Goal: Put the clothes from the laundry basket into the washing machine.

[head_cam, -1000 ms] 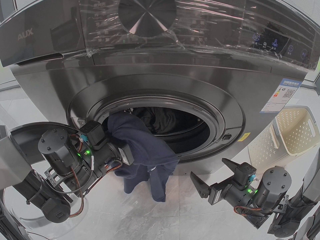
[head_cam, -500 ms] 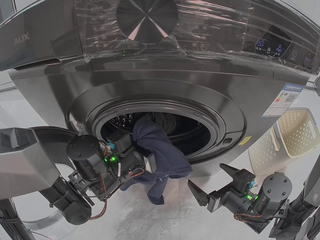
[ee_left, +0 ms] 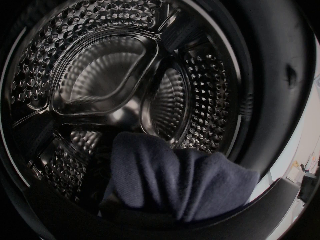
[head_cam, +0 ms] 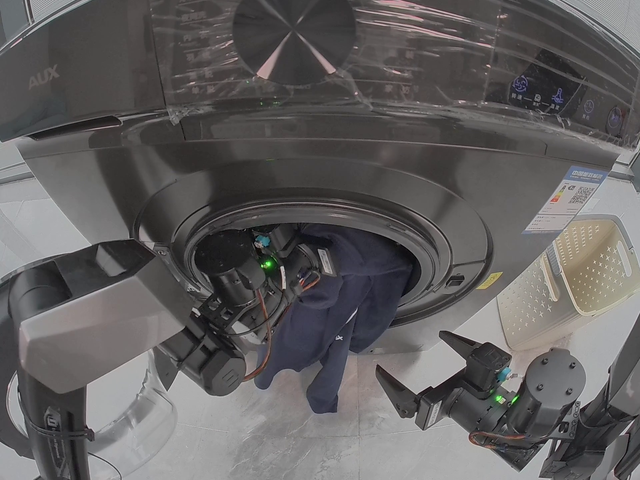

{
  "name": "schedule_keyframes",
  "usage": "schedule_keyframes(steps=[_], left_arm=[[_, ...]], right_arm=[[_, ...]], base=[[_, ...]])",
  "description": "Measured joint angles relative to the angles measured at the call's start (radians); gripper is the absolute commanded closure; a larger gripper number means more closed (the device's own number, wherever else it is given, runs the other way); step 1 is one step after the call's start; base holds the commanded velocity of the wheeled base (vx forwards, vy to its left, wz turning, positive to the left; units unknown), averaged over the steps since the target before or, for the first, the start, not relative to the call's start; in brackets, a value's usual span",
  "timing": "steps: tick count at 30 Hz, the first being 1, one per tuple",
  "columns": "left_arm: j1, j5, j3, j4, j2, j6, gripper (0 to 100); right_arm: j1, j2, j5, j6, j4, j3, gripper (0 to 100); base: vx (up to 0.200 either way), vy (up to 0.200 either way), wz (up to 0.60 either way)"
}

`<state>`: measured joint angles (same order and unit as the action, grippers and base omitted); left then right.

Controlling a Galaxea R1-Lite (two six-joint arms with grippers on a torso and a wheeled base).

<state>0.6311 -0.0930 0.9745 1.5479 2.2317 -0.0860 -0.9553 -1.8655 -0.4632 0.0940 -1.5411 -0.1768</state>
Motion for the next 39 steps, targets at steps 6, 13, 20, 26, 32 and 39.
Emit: schedule_keyframes(steps=[6, 13, 20, 26, 32, 39], left_arm=[[-0.032, -0.011, 0.154, -0.006, 0.093, 0.014, 100], [-0.054, -0.034, 0.304, -0.021, 0.180, 0.030, 100], [-0.074, -0.039, 0.442, -0.121, 0.230, 0.032, 100], [-0.087, -0.040, 0.564, -0.201, 0.265, 0.033, 100], [-0.103, -0.049, 0.711, -0.293, 0.305, 0.033, 100], [-0.115, -0.071, 0.816, -0.337, 0.343, 0.030, 0]], right_arm=[[-0.004, -0.004, 0.000, 0.001, 0.000, -0.006, 0], [0.005, -0.009, -0.002, 0.006, -0.001, -0.042, 0], [0.013, -0.008, -0.001, 0.012, -0.001, -0.047, 0], [0.021, -0.008, 0.000, 0.013, -0.001, -0.053, 0], [0.020, -0.011, 0.001, 0.013, -0.001, -0.054, 0], [0.017, -0.013, 0.002, 0.013, -0.001, -0.051, 0]], base=[[0.000, 0.000, 0.00], [0.000, 0.000, 0.00], [0.000, 0.000, 0.00], [0.000, 0.000, 0.00], [0.000, 0.000, 0.00], [0.000, 0.000, 0.00]])
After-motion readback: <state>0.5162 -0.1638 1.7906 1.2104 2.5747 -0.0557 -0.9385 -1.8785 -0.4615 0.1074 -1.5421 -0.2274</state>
